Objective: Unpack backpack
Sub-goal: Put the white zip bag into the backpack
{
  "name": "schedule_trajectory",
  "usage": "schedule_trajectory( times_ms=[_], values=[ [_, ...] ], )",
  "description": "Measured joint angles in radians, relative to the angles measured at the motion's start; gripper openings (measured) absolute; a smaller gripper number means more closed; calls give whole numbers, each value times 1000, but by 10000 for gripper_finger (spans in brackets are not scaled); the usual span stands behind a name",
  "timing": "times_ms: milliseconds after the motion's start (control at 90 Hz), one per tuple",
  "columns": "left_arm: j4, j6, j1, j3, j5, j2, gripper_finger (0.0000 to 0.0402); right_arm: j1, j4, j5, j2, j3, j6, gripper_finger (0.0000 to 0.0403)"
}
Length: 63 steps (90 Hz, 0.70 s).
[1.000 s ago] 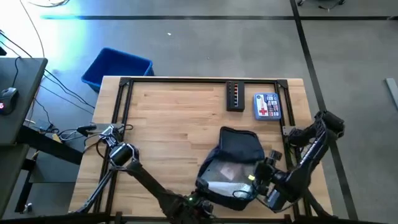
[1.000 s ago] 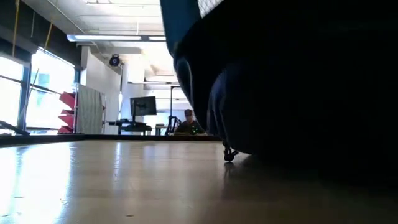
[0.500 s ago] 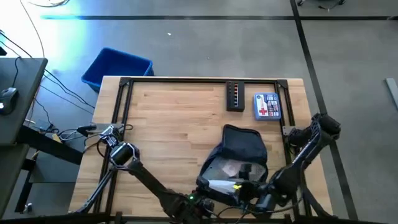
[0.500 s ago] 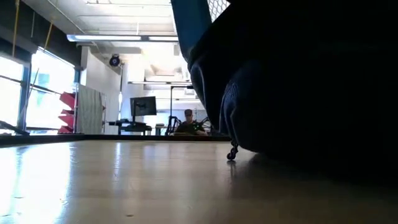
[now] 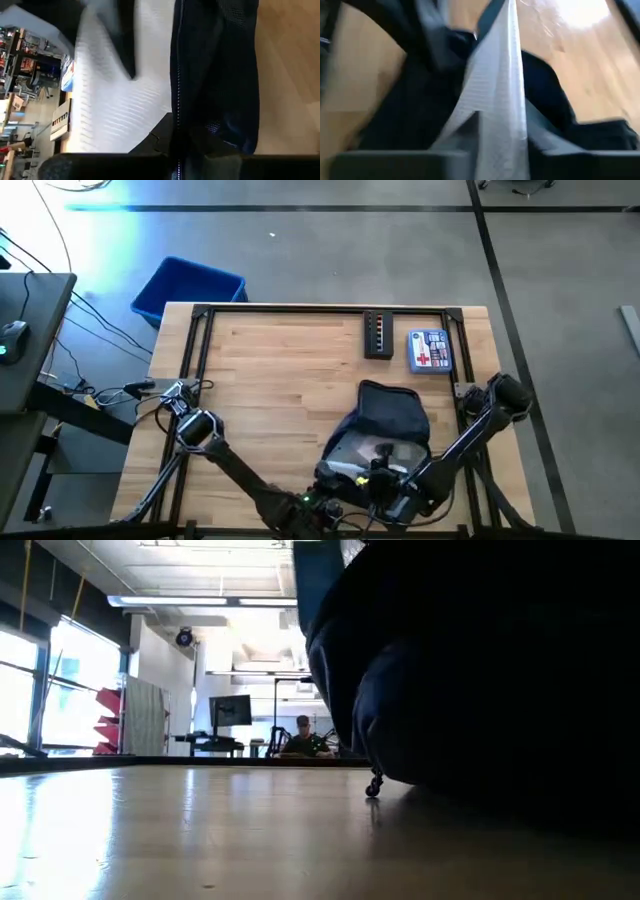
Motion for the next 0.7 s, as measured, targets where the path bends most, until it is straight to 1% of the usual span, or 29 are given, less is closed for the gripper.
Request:
schedule_trajectory(
  times_ms=[33,67,144,244,300,389,522,633,700],
  values=[
    [-18,-5,-4,0,-13,0,0,0,-39,16,0,0,19,29],
    [-37,-11,-9,0,-34,0,0,0,-81,28,0,0,48,17],
    [-75,-28,-20,0,-84,0,0,-1,-158,45,0,-5,124,11],
    [-96,-31,-36,0,-125,0,0,-1,-115,27,-4,-73,123,2],
    [-96,-20,-46,0,-147,0,0,-1,-45,-29,-4,-119,86,1],
    [-93,8,-62,2,-203,0,0,-5,90,-151,-5,-189,4,0],
    [-84,38,-73,3,-284,-4,0,-19,321,-314,-7,-260,-219,0],
    [-73,19,-62,4,-271,-14,0,-30,454,-432,-8,-275,-395,0],
    [-70,12,-49,4,-243,-14,0,-40,494,-463,-7,-277,-459,0]
  ],
)
